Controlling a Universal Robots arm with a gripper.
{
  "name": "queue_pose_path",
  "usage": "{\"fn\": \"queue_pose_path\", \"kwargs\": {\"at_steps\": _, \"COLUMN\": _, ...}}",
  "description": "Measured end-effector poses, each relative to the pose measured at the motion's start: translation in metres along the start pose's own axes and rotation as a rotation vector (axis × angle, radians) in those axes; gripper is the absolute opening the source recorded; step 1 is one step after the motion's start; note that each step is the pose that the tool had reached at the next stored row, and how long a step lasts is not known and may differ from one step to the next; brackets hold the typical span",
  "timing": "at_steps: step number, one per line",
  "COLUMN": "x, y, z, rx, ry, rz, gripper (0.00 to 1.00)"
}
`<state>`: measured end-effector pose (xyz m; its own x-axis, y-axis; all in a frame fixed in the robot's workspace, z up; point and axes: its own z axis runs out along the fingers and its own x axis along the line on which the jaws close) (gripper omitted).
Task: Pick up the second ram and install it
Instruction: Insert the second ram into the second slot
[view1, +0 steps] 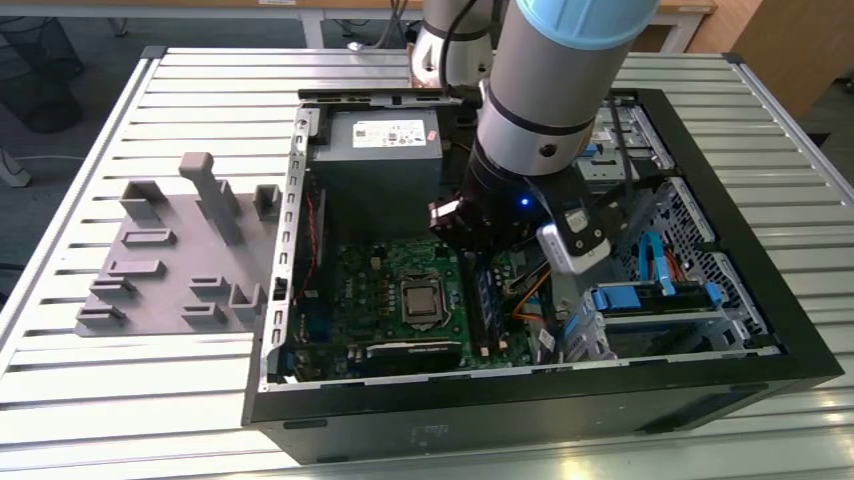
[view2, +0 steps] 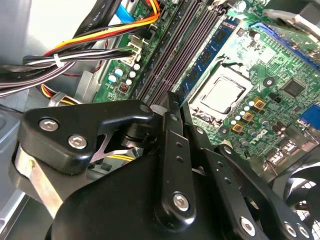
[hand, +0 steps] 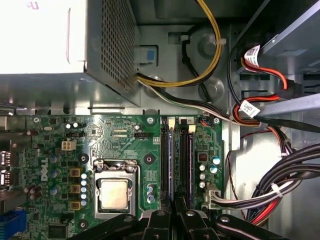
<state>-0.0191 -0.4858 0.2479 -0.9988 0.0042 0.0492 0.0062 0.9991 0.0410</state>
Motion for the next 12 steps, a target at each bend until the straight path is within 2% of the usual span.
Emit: {"fn": "queue_pose_path", "kwargs": {"at_steps": 12, "x": -0.0021, "y": 0.0, "z": -0.0001, "rx": 0.0, "ry": 0.0001, "rz": -0.001, "gripper": 0.14}}
